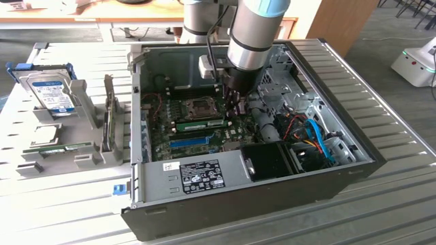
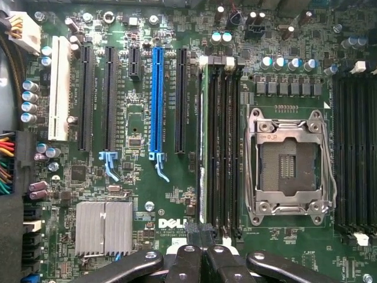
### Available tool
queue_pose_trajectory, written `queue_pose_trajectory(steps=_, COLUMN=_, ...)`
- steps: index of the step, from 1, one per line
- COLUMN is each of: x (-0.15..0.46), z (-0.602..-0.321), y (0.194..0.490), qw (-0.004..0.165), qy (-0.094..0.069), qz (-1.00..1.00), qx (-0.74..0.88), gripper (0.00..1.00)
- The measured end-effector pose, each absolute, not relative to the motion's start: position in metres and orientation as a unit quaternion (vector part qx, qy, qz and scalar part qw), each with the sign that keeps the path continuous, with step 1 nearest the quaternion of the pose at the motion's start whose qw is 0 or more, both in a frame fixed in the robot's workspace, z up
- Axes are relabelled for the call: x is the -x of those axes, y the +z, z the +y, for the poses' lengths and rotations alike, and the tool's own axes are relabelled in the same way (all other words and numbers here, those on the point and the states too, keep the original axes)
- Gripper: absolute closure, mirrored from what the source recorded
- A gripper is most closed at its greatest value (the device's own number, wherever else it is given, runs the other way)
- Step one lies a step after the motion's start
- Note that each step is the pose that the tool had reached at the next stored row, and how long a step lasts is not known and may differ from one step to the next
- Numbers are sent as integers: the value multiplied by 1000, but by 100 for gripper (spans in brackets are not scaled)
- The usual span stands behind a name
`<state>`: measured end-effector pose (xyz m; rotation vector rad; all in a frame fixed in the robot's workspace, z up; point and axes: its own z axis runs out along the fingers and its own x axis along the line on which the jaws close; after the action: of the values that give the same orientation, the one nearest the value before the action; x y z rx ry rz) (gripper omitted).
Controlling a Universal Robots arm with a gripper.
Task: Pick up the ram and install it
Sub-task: 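Press down the ram until it locks into place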
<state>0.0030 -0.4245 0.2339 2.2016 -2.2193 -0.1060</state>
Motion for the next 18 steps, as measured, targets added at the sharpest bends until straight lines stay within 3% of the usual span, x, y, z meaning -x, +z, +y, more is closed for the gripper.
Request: queue_pose_trajectory(steps=18, x=-3, z=-419, y=231, qw=7, qy=-34, qz=-709, qx=-704, gripper=89)
